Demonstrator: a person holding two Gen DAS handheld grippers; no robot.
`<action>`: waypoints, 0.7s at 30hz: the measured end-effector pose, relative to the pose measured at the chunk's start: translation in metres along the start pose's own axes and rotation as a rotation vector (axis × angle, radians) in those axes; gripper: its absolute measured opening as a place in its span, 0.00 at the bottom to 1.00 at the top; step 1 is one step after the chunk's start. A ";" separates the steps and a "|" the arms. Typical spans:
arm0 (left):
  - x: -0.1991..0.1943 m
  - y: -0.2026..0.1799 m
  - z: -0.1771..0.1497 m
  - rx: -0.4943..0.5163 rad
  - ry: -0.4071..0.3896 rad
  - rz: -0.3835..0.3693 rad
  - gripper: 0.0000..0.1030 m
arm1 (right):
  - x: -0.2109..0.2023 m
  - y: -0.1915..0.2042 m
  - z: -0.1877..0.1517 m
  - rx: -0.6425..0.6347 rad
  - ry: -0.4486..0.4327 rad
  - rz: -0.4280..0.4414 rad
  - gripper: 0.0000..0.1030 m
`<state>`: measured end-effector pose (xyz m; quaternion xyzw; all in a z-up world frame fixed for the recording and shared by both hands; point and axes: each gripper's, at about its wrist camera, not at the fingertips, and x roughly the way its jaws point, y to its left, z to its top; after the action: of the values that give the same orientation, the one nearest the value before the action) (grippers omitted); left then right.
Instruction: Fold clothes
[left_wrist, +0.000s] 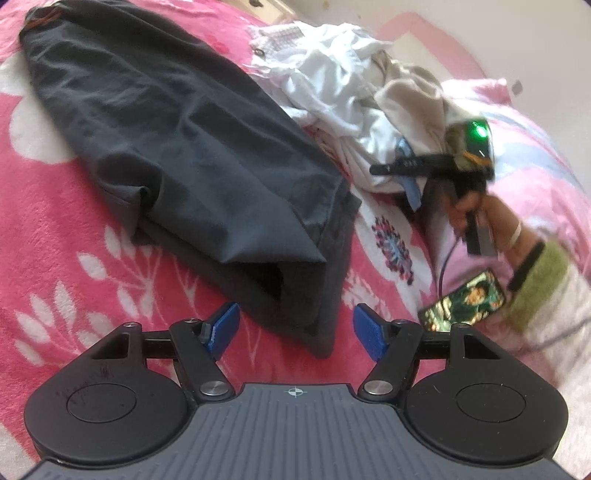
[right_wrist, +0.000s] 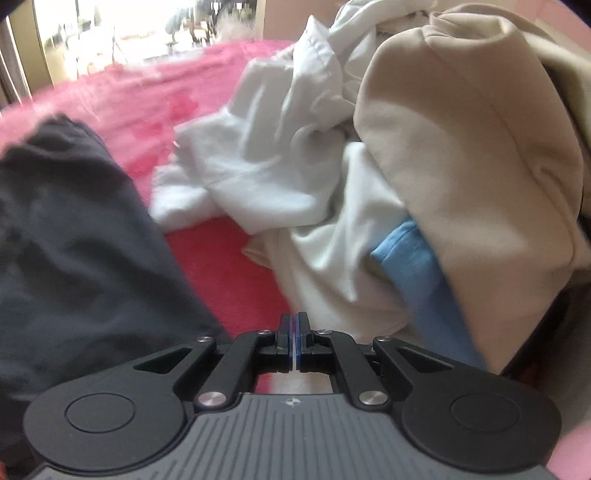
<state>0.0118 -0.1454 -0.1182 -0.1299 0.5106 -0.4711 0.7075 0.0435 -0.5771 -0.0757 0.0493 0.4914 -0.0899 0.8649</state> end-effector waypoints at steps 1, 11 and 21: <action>0.001 -0.002 0.001 0.005 -0.003 -0.015 0.65 | -0.004 -0.002 -0.005 0.052 -0.008 0.040 0.05; 0.048 -0.038 0.023 0.085 0.026 0.022 0.57 | 0.009 -0.037 -0.041 0.495 0.031 0.256 0.16; 0.051 0.003 0.024 -0.393 -0.022 -0.435 0.10 | 0.009 -0.048 -0.043 0.550 -0.015 0.291 0.16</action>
<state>0.0355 -0.1916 -0.1404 -0.3761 0.5445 -0.5022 0.5567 0.0015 -0.6175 -0.1052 0.3508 0.4299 -0.0950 0.8265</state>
